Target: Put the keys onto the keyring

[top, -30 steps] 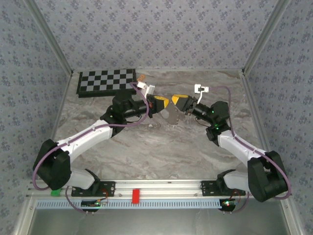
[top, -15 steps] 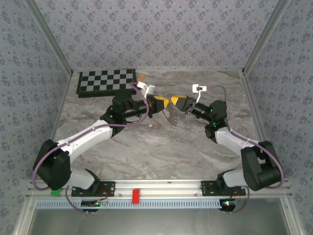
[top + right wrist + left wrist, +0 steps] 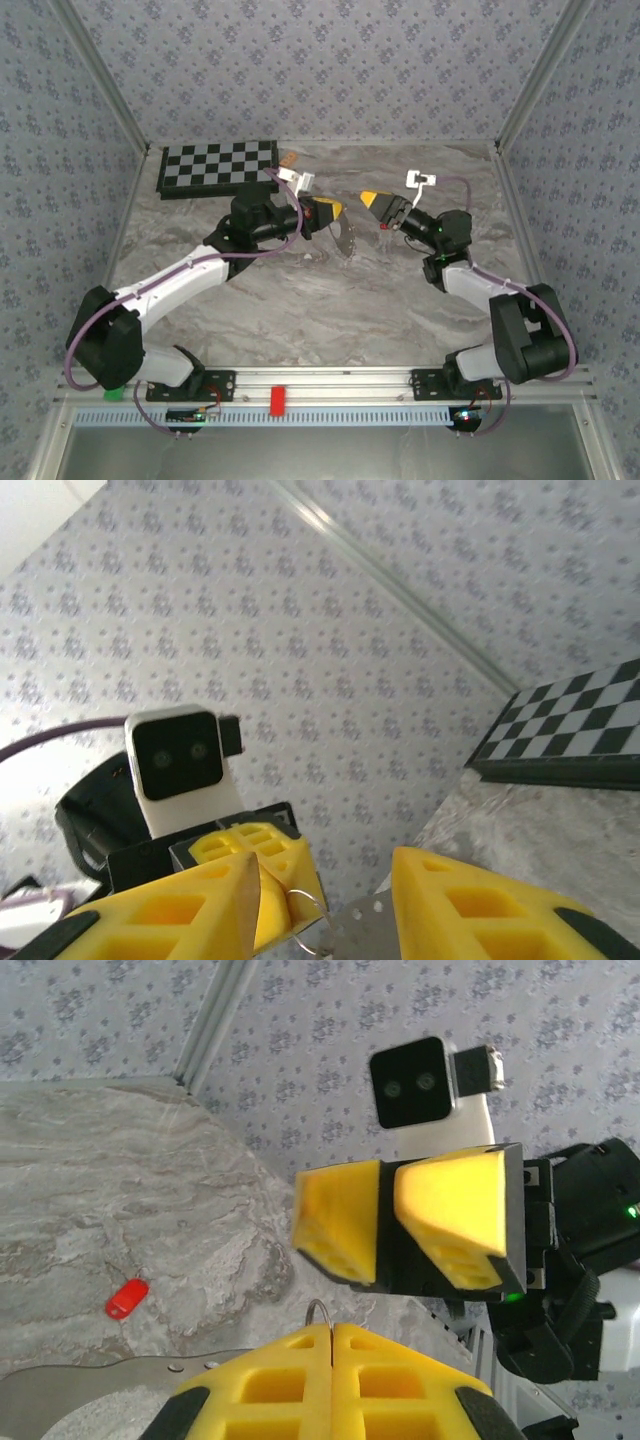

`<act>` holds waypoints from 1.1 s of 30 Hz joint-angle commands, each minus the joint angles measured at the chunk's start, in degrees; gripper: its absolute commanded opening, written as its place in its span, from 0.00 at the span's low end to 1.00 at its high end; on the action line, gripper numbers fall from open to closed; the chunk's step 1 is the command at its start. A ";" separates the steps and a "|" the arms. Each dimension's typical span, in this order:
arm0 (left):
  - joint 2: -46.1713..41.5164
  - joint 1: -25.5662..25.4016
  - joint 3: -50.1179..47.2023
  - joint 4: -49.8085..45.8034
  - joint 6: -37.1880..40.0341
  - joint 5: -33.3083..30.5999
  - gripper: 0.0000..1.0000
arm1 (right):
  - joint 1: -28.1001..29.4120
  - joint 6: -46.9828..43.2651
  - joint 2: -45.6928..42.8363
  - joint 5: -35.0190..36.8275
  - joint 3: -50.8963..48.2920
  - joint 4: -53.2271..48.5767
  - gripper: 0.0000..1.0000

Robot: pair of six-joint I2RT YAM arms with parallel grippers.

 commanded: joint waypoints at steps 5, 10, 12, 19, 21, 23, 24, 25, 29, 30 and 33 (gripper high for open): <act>-3.82 0.37 4.42 -4.37 -6.34 -6.84 0.00 | -0.86 -4.53 -6.39 6.41 -1.68 -6.67 0.40; -4.30 0.55 5.50 -6.23 -8.48 -8.25 0.00 | -0.05 -5.22 -6.48 6.46 -1.43 -7.50 0.40; -4.26 0.57 6.07 -7.23 -8.63 -8.39 0.00 | 0.36 -5.78 -6.19 6.22 -0.99 -8.37 0.40; -4.63 0.71 5.55 -7.33 -6.59 -8.05 0.00 | 2.05 -10.55 -5.73 4.65 1.45 -12.45 0.38; -4.56 0.71 5.37 -7.21 -4.78 -7.19 0.00 | 2.76 -13.47 -5.38 3.27 2.92 -14.58 0.38; -4.67 0.64 5.16 -7.19 -2.81 -6.51 0.00 | 3.13 -15.21 -4.86 2.04 4.17 -16.09 0.38; -4.70 0.72 5.03 -7.44 -1.67 -6.17 0.00 | 3.23 -15.79 -4.47 1.38 4.79 -16.32 0.37; -4.74 0.66 4.85 -7.30 -0.39 -5.74 0.00 | 3.22 -16.05 -4.22 0.93 5.18 -16.26 0.37; -5.50 0.58 3.76 -6.89 4.56 -3.68 0.00 | 3.25 -17.96 -3.31 -1.76 6.93 -16.50 0.35; -5.82 0.60 3.45 -6.74 5.71 -2.90 0.00 | 3.45 -18.29 -2.89 -2.97 7.63 -16.82 0.35; -6.57 0.56 2.91 -6.48 7.78 -1.53 0.00 | 4.09 -18.85 -1.48 -5.53 9.08 -16.85 0.34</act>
